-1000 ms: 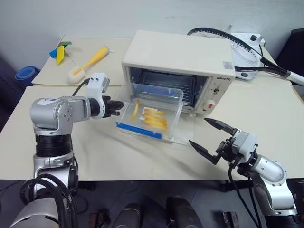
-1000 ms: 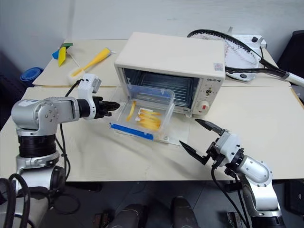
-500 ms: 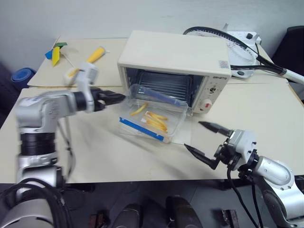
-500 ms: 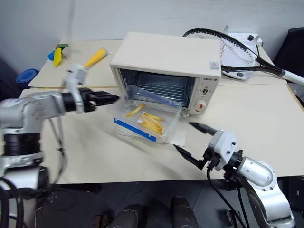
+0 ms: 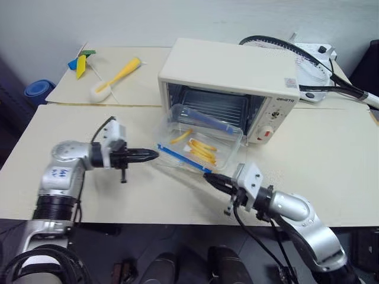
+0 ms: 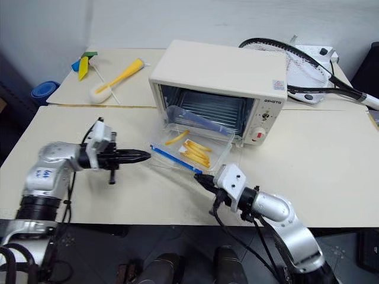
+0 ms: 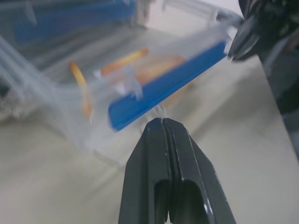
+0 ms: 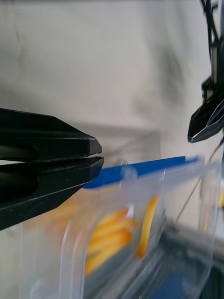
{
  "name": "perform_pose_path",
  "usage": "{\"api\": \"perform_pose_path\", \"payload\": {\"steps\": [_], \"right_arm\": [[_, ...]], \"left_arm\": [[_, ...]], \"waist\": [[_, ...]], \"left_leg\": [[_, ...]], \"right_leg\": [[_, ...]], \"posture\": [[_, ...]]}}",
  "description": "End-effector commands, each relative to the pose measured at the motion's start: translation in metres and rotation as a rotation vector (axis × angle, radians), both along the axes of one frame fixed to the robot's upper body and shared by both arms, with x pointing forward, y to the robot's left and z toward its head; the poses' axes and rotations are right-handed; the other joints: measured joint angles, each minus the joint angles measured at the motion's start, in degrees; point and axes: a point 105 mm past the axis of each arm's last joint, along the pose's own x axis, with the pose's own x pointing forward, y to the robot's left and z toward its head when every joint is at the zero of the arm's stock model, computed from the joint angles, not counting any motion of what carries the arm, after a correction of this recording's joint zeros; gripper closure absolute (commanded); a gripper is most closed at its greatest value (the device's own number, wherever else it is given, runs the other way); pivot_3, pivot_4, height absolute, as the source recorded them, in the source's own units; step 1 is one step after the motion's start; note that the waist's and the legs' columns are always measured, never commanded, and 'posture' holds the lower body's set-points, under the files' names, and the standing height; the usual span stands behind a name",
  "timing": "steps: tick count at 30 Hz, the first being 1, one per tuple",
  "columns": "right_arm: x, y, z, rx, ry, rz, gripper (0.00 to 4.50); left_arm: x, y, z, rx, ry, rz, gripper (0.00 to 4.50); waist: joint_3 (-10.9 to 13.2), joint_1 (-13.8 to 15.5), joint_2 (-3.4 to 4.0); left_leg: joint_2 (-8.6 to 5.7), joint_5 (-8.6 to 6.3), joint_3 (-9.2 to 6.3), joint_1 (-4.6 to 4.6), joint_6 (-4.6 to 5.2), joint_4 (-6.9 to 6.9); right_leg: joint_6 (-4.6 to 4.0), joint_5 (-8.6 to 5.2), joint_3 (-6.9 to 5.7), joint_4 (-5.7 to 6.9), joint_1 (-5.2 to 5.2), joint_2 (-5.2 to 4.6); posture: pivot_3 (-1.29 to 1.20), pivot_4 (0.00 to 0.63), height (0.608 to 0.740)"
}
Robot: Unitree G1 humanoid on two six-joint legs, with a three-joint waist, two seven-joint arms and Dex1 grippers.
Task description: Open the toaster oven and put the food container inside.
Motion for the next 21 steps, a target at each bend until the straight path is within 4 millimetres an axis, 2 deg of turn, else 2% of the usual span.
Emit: {"api": "perform_pose_path", "payload": {"steps": [1,7,12,17,19,21], "right_arm": [[0.025,-0.014,0.018,0.012,-0.097,-0.127,4.49],[0.065,-0.035,0.031,-0.008,-0.195,-0.250,4.49],[0.093,-0.032,0.036,0.025,-0.229,-0.303,4.49],[0.105,-0.029,0.037,0.043,-0.244,-0.331,4.49],[0.104,-0.028,0.038,0.068,-0.239,-0.326,4.49],[0.093,-0.027,0.040,0.112,-0.219,-0.287,4.49]], "left_arm": [[0.016,-0.013,0.011,-0.066,-0.040,0.104,4.50],[0.043,-0.027,0.012,-0.168,-0.093,0.277,4.50],[0.069,-0.037,0.015,-0.260,-0.121,0.410,4.50],[0.087,-0.045,0.023,-0.313,-0.168,0.488,4.50],[0.087,-0.047,0.023,-0.316,-0.178,0.478,4.50],[0.079,-0.047,0.024,-0.315,-0.188,0.418,4.50]], "waist": [[0.0,-0.2,0.00],[0.0,-0.7,-0.01],[0.0,-1.3,-0.02],[0.0,-1.6,-0.04],[0.0,-1.8,-0.04],[0.0,-1.9,-0.03]], "left_leg": [[0.01,0.00,0.01,0.00,-0.01,-0.03],[0.03,0.03,0.18,0.01,-0.07,0.03],[0.02,0.05,0.26,0.00,-0.09,0.00],[0.01,0.04,0.27,-0.01,-0.08,-0.05],[0.01,0.04,0.33,-0.01,-0.08,-0.02],[0.04,0.04,0.34,-0.01,-0.08,-0.03]], "right_leg": [[0.00,0.00,0.00,0.01,-0.03,0.01],[0.00,0.00,0.13,0.21,-0.17,0.04],[0.00,0.00,0.17,0.27,-0.25,0.05],[0.00,0.00,0.05,0.25,-0.28,0.00],[0.00,0.00,0.02,0.26,-0.29,0.01],[0.01,0.00,0.03,0.28,-0.31,0.02]], "posture": [[0.00,0.150,0.740],[0.00,0.150,0.740],[0.00,0.150,0.740],[0.00,0.150,0.740],[0.00,0.150,0.740],[0.00,0.150,0.740]]}}
